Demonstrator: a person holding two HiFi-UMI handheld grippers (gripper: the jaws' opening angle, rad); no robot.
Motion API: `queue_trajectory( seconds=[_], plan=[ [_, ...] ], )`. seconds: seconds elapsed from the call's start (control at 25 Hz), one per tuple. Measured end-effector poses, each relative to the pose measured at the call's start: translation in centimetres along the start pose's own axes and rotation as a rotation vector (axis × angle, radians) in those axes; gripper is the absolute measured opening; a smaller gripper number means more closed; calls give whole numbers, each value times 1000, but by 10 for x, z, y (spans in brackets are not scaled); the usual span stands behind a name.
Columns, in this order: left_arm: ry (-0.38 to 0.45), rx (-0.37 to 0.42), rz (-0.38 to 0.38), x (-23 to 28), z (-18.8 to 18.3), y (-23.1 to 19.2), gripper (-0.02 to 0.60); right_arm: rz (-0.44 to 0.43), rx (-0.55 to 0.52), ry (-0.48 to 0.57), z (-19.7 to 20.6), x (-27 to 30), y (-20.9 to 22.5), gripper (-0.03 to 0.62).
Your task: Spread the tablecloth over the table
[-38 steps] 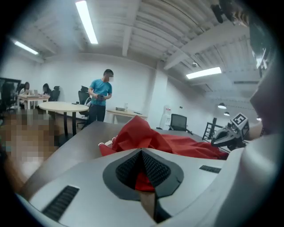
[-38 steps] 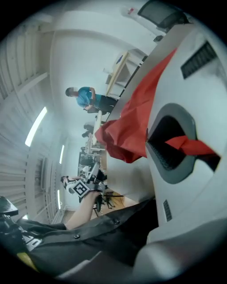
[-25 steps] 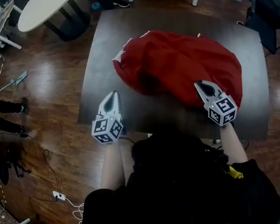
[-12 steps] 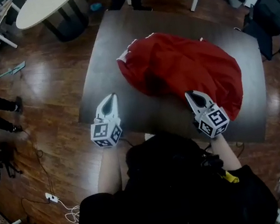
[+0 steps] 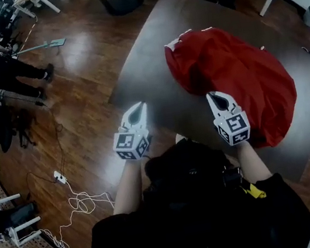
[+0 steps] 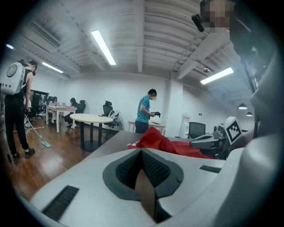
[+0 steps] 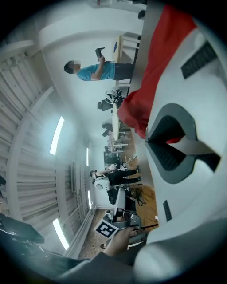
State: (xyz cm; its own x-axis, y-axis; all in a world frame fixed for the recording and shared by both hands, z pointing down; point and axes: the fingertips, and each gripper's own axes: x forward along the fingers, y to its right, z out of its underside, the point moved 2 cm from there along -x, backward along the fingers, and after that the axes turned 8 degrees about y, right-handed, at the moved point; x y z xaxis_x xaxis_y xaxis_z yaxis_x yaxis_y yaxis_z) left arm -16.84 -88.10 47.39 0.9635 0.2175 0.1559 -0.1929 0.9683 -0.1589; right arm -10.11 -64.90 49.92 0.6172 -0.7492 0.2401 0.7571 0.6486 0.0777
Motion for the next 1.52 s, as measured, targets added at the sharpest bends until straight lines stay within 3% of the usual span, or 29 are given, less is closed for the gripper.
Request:
queue_trajectory(
  seconds=[0.2, 0.44, 0.56, 0.64, 0.8, 0.84, 0.88, 0.92, 0.96, 1.08, 1.12, 1.32, 1.48, 1.52],
  plan=[
    [-107, -24, 35, 37, 57, 40, 2, 28, -31, -142, 57, -32, 16, 5],
    [-152, -20, 55, 78, 78, 56, 26, -18, -99, -179, 57, -14, 11, 5],
    [-162, 33, 107, 95, 71, 50, 26, -12, -54, -181, 54, 5, 8, 5],
    [-177, 95, 163, 113, 68, 39, 90, 1, -49, -188, 55, 23, 10, 5],
    [-210, 232, 274, 158, 55, 3, 111, 85, -21, -200, 49, 71, 20, 6],
    [-219, 255, 310, 169, 51, -8, 147, 116, 9, -203, 46, 82, 24, 6],
    [-230, 279, 354, 181, 47, -18, 196, 147, 42, -206, 44, 93, 28, 52],
    [-241, 308, 402, 195, 45, -28, 245, 179, 73, -209, 43, 104, 33, 144],
    [-252, 342, 452, 209, 45, -37, 282, 211, 100, -208, 43, 114, 39, 181],
    [-288, 450, 618, 251, 55, -57, 327, 297, 169, -194, 43, 143, 57, 182],
    [-302, 494, 679, 262, 59, -60, 338, 318, 186, -190, 43, 151, 61, 212],
    [-421, 665, 975, 292, 95, -59, 426, 426, 233, -189, 39, 166, 61, 217],
    [-506, 752, 1118, 317, 113, -52, 446, 459, 238, -198, 28, 169, 74, 216],
    [-517, 778, 1147, 319, 118, -49, 446, 462, 236, -192, 25, 167, 76, 179]
  ],
)
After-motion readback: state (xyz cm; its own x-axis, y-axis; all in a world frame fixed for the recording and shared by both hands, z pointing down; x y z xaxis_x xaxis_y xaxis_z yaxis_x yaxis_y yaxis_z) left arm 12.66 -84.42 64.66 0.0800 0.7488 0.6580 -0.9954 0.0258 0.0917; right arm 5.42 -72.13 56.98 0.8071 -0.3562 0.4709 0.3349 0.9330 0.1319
